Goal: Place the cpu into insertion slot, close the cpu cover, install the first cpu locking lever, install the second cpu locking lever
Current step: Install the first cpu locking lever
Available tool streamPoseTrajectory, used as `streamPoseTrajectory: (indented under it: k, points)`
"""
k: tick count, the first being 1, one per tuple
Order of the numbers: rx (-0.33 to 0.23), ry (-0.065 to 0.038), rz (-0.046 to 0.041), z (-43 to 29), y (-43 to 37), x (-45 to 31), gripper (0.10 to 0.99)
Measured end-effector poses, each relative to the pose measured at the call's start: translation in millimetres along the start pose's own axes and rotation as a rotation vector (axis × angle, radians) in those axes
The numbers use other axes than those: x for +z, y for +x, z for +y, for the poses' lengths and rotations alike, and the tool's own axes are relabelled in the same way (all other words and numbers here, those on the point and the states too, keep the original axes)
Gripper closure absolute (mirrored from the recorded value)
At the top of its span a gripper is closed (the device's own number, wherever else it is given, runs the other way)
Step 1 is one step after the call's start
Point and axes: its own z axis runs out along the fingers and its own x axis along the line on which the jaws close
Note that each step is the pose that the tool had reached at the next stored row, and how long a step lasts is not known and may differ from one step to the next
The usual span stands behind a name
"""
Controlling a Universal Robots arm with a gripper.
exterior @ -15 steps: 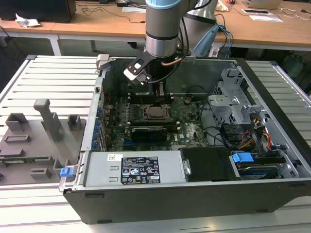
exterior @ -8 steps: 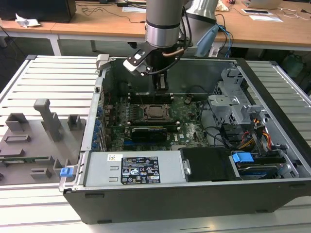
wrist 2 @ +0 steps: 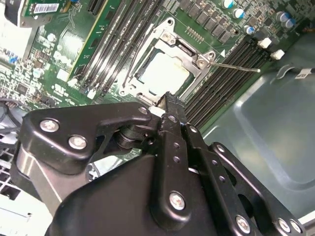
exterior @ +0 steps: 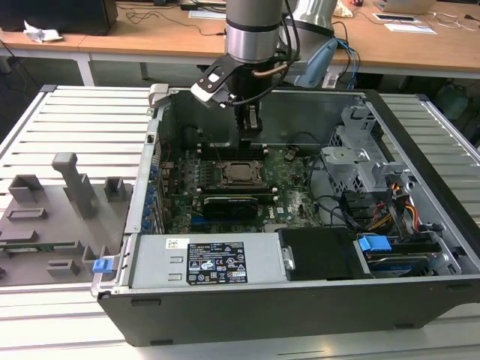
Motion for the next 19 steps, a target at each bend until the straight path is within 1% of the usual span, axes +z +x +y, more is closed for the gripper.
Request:
streamPoseTrajectory:
  k: [1,7,9,14,17,18,19]
  points:
    - [-0.026,0.000,-0.0001,0.0,0.0,0.0,0.980]
    - [-0.115,-0.001,0.0012,0.0,0.0,0.0,0.980]
    - [-0.134,-0.001,0.0016,0.0,0.0,0.0,0.980]
    - [-0.159,-0.001,0.0023,0.0,0.0,0.0,0.980]
    - [-0.189,-0.001,0.0030,-0.1,0.0,0.0,0.980]
    - [-0.234,-0.001,0.0041,-0.1,0.0,0.0,0.980]
    - [-0.294,-0.002,0.0056,-0.1,0.0,0.1,0.980]
